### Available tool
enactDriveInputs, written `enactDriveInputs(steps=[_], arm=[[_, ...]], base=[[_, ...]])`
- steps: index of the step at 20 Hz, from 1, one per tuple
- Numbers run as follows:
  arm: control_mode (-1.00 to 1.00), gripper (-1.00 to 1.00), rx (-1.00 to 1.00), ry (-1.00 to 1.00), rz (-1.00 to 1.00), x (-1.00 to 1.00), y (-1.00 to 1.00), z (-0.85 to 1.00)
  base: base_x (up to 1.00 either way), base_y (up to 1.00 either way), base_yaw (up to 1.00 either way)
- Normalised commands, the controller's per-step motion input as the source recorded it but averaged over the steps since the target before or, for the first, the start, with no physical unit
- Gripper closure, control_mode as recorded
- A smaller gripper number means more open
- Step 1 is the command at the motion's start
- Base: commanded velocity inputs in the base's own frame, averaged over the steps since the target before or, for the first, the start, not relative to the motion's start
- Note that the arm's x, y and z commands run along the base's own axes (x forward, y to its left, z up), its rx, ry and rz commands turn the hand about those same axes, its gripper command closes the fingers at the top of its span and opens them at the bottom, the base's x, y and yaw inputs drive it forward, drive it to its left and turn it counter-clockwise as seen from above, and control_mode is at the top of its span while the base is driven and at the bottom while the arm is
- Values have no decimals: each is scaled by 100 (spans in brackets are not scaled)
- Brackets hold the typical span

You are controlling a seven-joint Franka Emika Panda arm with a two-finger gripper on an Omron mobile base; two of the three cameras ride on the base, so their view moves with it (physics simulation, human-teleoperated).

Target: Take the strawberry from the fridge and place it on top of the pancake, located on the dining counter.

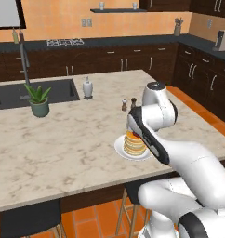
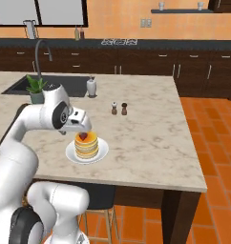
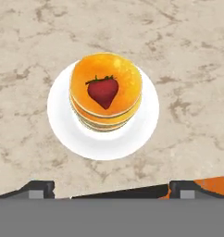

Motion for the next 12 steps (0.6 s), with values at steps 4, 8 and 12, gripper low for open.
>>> enactDriveInputs(steps=[4,8,12], arm=[[-100,-100,0,0,0,-100,48,23],[-100,-100,-1,1,18,-99,100,1],[-100,-100,-6,11,19,-73,100,-17]], base=[[0,0,0],[0,0,0],[0,0,0]])
